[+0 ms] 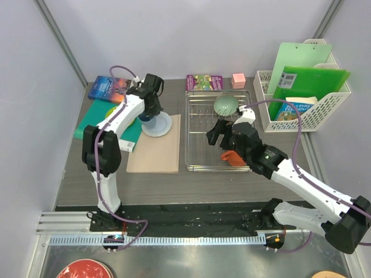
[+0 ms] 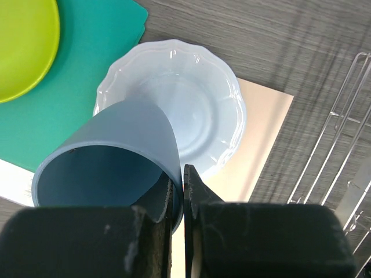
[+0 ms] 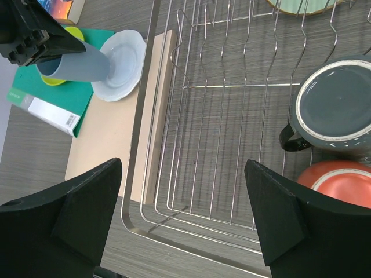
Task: Unload the mixed dishes from the dish rack
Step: Place the cup at the center of the board.
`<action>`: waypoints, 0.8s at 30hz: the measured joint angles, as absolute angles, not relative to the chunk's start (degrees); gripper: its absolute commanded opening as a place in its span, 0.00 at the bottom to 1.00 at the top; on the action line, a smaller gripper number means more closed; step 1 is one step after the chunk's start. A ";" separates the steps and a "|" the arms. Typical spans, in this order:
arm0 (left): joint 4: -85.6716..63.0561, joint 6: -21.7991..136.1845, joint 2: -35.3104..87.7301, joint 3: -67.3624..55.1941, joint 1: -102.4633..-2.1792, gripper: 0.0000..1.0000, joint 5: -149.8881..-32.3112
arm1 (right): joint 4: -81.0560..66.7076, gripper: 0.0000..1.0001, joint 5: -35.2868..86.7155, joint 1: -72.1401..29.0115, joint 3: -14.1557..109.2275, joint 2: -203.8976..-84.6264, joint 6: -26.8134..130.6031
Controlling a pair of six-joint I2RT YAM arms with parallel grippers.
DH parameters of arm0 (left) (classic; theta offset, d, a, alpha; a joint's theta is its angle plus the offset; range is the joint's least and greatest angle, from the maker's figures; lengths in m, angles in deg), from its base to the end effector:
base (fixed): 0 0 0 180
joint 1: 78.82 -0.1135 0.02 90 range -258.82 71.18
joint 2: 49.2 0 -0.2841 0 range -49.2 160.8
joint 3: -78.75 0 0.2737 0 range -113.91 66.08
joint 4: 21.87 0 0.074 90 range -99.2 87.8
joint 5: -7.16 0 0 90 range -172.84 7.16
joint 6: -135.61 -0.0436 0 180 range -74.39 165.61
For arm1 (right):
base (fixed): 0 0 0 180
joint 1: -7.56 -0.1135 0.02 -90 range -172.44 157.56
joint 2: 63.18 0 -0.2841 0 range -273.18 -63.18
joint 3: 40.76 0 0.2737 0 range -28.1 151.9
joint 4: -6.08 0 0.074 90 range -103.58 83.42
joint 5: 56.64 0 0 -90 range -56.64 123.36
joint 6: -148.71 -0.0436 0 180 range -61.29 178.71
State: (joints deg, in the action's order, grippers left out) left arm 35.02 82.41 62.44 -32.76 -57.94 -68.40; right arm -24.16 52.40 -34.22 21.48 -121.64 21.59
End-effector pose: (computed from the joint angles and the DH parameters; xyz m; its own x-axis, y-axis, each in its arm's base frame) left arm 0.4353 -0.1544 0.2795 -0.7584 -0.3316 -0.5612 -0.2947 0.9423 -0.1586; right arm 0.1941 0.1544 0.3223 -0.5136 0.3061 -0.8016 -0.1280 0.8964 0.4244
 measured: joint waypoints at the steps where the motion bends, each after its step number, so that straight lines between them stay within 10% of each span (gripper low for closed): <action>1: 35.37 82.43 62.96 -33.00 -57.94 0.00 -68.55 | -24.21 0.92 52.49 -34.22 21.48 -121.64 21.65; 15: 34.67 82.69 67.38 -35.28 -57.94 0.00 -73.01 | -24.23 0.91 52.14 -34.22 19.76 -121.75 22.00; 24: 34.30 82.82 67.97 -35.71 -57.94 0.38 -73.69 | -24.14 0.91 51.86 -34.22 19.58 -122.56 22.00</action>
State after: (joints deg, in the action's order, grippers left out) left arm 34.30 82.82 67.97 -35.71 -57.94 -73.69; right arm -24.14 51.86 -34.22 19.58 -122.56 22.00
